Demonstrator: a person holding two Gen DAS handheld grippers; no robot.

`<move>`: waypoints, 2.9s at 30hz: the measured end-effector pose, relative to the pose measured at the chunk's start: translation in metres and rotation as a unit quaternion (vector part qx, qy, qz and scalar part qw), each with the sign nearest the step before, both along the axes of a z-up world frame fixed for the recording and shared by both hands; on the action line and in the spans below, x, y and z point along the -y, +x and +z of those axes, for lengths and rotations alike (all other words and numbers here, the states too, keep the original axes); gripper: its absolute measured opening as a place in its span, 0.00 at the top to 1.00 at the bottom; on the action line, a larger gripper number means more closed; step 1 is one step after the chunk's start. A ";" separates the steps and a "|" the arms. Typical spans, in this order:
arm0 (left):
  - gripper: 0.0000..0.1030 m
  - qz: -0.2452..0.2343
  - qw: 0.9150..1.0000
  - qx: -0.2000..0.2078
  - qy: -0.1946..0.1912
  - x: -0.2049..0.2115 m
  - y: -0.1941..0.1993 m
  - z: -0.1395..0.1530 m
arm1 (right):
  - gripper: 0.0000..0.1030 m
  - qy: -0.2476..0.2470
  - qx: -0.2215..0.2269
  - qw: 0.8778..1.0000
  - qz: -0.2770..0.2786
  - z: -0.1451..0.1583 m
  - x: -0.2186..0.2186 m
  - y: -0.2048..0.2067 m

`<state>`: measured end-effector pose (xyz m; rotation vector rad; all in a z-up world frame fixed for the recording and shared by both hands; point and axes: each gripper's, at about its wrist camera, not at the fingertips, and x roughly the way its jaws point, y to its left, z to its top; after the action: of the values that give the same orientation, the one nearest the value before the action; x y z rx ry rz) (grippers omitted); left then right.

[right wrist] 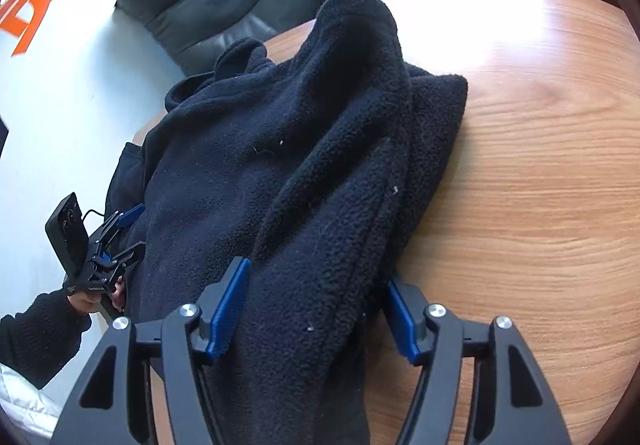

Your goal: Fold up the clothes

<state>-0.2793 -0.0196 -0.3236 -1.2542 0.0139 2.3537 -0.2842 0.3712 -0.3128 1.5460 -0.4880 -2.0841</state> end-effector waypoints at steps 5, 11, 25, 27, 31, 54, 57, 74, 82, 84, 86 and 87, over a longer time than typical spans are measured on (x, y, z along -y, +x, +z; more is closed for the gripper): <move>0.05 0.018 0.997 0.046 0.061 -0.011 0.007 0.031 | 0.49 0.010 -0.003 1.000 0.027 0.005 0.001 0.002; 0.07 -0.001 0.996 0.047 0.072 -0.043 -0.022 0.033 | 0.54 0.014 -0.010 0.999 0.029 0.011 -0.003 0.002; 0.97 0.002 0.992 0.049 0.119 -0.012 -0.029 0.037 | 0.74 0.034 -0.038 0.998 0.033 0.020 0.009 0.018; 0.97 -0.006 0.991 0.052 0.123 -0.012 -0.026 0.040 | 0.74 0.039 -0.044 0.998 0.029 0.024 0.008 0.021; 0.97 -0.034 0.989 0.055 0.133 -0.014 -0.016 0.040 | 0.74 0.040 -0.037 0.998 0.015 0.022 0.004 0.027; 0.93 -0.049 0.978 0.125 0.159 -0.022 -0.035 -0.010 | 0.76 0.028 -0.052 0.998 -0.007 0.029 -0.003 0.035; 0.93 -0.046 0.977 0.135 0.161 -0.022 -0.039 -0.010 | 0.76 0.030 -0.077 0.997 -0.003 0.057 0.007 0.038; 0.93 -0.047 0.976 0.113 0.181 -0.020 -0.046 -0.020 | 0.77 0.162 -0.176 0.966 0.101 0.175 0.256 0.046; 0.94 -0.012 0.961 0.117 0.248 0.002 -0.050 -0.029 | 0.77 0.227 -0.154 0.958 0.088 0.160 0.351 0.040; 0.95 0.001 0.959 0.117 0.258 0.012 -0.049 -0.023 | 0.77 0.228 -0.157 0.958 0.070 0.159 0.355 0.035; 0.96 0.011 0.958 0.112 0.265 0.025 -0.043 -0.012 | 0.77 0.223 -0.154 0.961 0.060 0.159 0.352 0.029; 0.95 0.017 0.960 0.096 0.264 0.039 -0.035 -0.001 | 0.77 0.224 -0.154 0.960 0.061 0.160 0.351 0.027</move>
<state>-0.3138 -0.0584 -0.3247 -1.1994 -0.6583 2.0503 -0.2576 0.0207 -0.1529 1.3905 0.2037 -2.3861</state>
